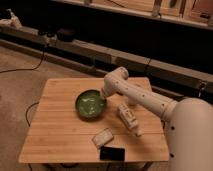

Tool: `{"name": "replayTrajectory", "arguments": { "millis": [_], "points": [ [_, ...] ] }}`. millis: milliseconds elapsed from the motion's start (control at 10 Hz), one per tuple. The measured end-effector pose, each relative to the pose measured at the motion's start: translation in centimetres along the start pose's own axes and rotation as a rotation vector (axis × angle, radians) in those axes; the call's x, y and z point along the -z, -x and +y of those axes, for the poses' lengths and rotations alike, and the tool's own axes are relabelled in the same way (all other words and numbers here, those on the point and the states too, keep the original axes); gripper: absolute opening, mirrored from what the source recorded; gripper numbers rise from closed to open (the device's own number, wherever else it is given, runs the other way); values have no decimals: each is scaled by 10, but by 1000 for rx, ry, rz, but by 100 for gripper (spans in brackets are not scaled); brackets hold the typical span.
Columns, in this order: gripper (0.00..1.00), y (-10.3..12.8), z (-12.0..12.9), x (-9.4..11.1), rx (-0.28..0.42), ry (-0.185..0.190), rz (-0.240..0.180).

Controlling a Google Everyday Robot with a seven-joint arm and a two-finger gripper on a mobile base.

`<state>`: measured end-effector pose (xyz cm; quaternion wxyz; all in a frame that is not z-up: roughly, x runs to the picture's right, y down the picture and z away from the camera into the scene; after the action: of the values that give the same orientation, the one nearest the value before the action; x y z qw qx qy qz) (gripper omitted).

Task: Drag the ceramic bowl in a circle

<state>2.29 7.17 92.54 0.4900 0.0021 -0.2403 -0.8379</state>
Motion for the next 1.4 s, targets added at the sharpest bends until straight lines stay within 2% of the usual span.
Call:
{"name": "replayTrajectory", "arguments": {
  "millis": [100,200,300,400,600,700,900,1000,1200,1300,1400],
  "points": [
    [0,27,-13,5,28,-3,-16],
    [0,42,-31,9,71,-14,-17],
    [0,46,-48,12,104,-34,-10],
    [0,42,-71,15,152,-55,9],
    [0,11,-123,18,254,-104,58],
    [0,-11,-147,19,303,-125,86],
    [0,-56,-182,11,378,-156,121],
    [0,-73,-189,5,388,-168,126],
    [0,-107,-182,-7,378,-171,135],
    [0,-119,-171,-12,356,-166,135],
    [0,-127,-150,-17,313,-153,130]
  ]
}}
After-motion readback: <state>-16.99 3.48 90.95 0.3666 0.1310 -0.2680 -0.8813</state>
